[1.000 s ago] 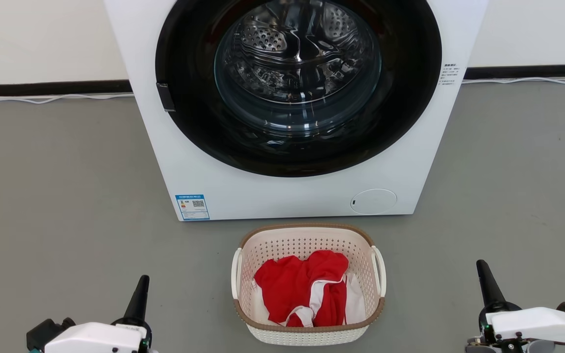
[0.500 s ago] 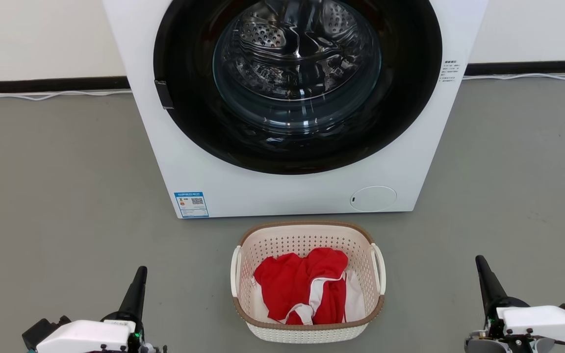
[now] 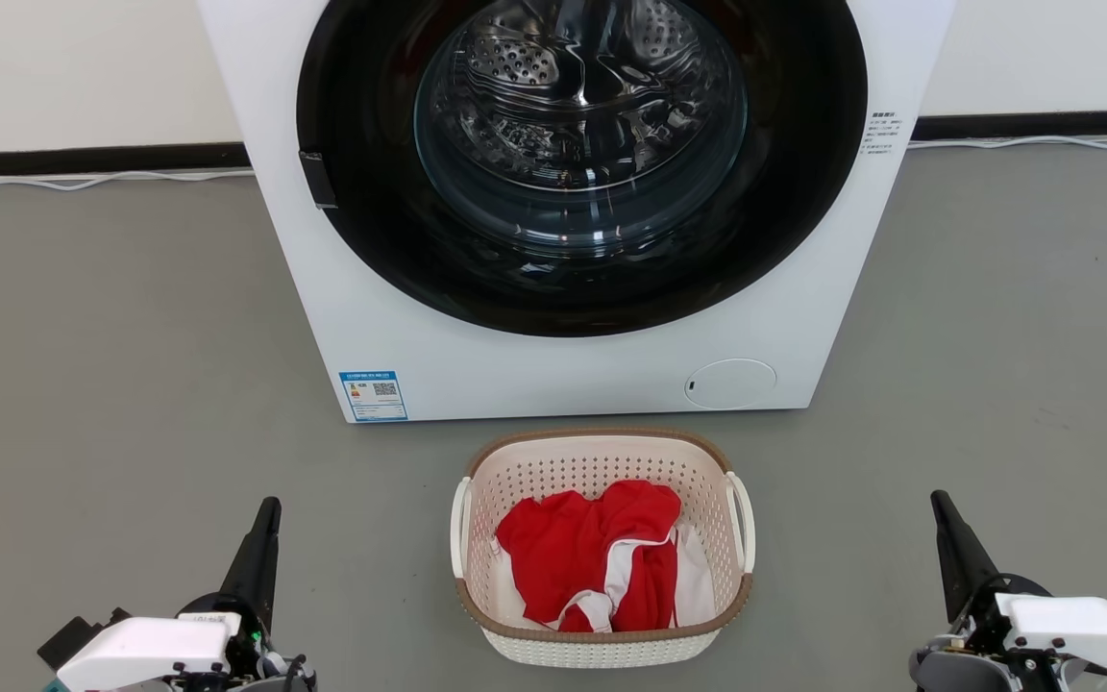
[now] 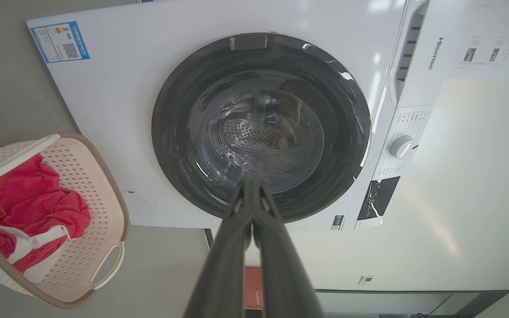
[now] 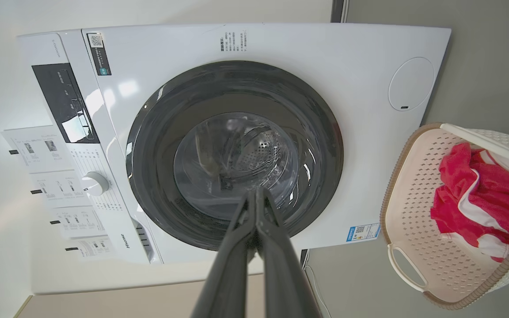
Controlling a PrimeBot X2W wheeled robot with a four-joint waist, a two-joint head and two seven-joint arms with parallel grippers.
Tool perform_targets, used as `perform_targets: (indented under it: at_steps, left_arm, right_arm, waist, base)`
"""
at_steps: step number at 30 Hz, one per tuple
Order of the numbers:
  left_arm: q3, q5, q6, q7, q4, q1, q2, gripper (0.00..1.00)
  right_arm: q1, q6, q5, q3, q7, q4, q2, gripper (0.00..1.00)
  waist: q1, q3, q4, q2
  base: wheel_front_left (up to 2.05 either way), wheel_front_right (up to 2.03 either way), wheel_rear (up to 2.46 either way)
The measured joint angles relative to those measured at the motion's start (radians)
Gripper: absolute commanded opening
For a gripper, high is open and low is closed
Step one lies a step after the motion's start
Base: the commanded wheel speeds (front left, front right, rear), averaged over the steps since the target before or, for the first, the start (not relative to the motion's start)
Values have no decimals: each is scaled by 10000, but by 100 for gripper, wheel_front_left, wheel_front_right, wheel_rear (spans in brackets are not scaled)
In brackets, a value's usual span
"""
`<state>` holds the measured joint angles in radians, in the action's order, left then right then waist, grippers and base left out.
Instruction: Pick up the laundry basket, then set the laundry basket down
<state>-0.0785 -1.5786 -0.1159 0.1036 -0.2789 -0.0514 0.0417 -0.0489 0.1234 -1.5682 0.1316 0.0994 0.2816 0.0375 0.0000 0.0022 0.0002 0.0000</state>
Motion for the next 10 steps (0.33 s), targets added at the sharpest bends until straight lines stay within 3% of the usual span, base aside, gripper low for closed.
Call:
perform_targets:
  at_steps: [10]
  left_arm:
    - [-48, -257, -27, 33, 35, -6, -12, 0]
  right_arm:
    - [-163, 0, -337, 4, 31, -61, 2, 0]
  waist:
    - [0, 9, -2, 0]
  base:
    - [0, 0, 0]
